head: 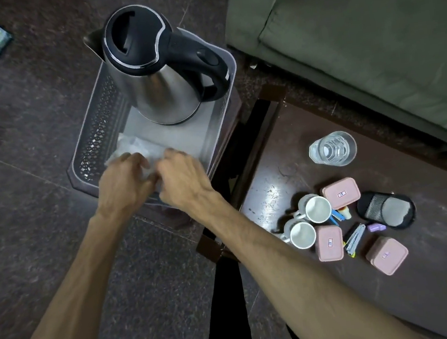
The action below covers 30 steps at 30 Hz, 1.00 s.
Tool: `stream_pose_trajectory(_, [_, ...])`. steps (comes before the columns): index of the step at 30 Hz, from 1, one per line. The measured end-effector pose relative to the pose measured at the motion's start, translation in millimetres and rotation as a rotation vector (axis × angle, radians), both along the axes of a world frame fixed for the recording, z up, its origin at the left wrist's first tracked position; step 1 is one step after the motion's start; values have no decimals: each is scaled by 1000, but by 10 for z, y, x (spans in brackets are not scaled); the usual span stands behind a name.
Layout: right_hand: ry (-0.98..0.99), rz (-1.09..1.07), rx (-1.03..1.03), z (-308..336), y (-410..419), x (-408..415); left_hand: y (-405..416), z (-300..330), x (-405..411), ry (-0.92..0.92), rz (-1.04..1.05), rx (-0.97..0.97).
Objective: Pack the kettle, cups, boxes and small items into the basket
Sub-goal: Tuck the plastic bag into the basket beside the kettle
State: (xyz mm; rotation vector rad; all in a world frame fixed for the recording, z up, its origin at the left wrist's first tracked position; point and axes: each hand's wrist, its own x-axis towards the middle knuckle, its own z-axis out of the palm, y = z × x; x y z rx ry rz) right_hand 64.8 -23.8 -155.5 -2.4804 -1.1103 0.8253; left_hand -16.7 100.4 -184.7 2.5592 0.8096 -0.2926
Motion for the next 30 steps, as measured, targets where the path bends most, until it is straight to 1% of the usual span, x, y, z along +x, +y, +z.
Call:
stream_pose_trajectory(1, [32,67,-67,-39,-32,-14,1,-38,-1,42,3,-4])
stream_pose_trajectory(3, [73,113,-139,-115,-73,-27,4,-84,26,132,13,-1])
stream_pose_trajectory(6, [97,83,-127,-127,-67,-33,16,-82,125,263,-8,-3])
stream_pose_trajectory(8, [138,49,-106,-73,-82,-36,-20,-39,176,270,-9,10])
stream_pose_trajectory(10, [155,-1,-32,19,-184,-49,-110,11,171,156,40,67])
stream_pose_trajectory(13, [142,-183,167,108,-519,-98,-413,119,97,-135,125,114])
stream_pose_trajectory(14, [140,-264,229,119,-649,-119,-545,160,62,-216,143,99])
stream_pose_trajectory(16, [145,-453,340,109,-978,-138,-895,220,15,-321,177,24])
stream_pose_trajectory(19, [177,-689,378,33,-1500,-132,-1528,248,-42,-351,221,-146])
stream_pose_trajectory(22, [215,-881,333,-66,-2044,-118,-2171,205,-67,-331,146,-248])
stream_pose_trajectory(24, [204,-1003,279,-122,-2431,-95,-2573,152,-88,-276,64,-272])
stream_pose_trajectory(25, [177,-1038,222,-146,-2622,-77,-2762,117,-107,-231,30,-284])
stream_pose_trajectory(27, [87,-1013,40,-188,-2978,-21,-3122,7,-149,-117,-38,-293])
stream_pose_trajectory(30, [40,-834,-197,-282,-3354,72,-3578,-221,-171,110,-175,-241])
